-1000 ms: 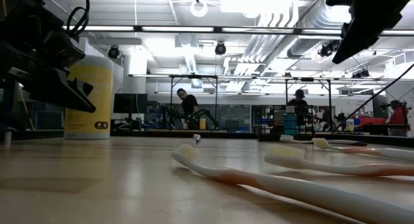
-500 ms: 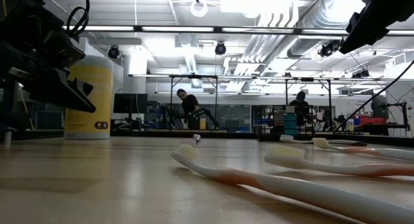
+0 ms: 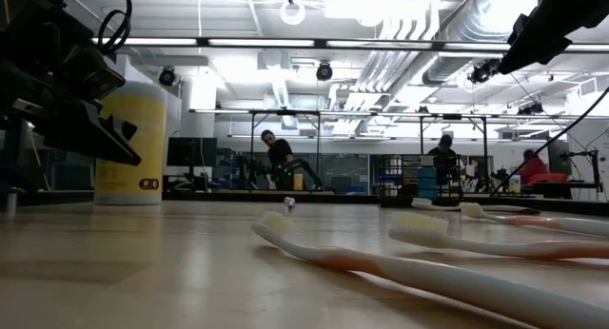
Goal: Pick & Place toothbrushing station
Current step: Put the blue mouthwash into the black wire organizer
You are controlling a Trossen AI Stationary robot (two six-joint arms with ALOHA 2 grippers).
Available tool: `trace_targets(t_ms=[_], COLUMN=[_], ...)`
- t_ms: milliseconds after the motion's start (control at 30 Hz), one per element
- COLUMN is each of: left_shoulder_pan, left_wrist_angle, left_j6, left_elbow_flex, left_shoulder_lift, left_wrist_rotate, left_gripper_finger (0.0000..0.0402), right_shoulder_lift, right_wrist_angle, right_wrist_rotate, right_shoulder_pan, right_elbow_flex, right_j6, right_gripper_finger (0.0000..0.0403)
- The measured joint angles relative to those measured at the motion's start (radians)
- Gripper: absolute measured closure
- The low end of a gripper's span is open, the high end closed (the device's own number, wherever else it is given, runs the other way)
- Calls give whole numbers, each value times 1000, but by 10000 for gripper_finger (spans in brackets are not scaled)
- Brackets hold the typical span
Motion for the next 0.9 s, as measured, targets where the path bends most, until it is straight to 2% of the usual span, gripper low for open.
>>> trace_targets(t_ms=[533, 900], left_shoulder_pan=[-4, -16], left_wrist_angle=[45, 114], left_j6=[-3, -155], left_elbow_flex=[0, 0], left_shoulder_lift=[0, 0], left_wrist_rotate=[4, 6], left_gripper_finger=[325, 325], right_shoulder_lift=[0, 0], right_wrist_angle=[0, 0], right_wrist_rotate=[-37, -37], right_shoulder_pan=[0, 0], right_elbow_flex=[0, 0], right_j6=[1, 6], right_gripper_finger=[283, 283])
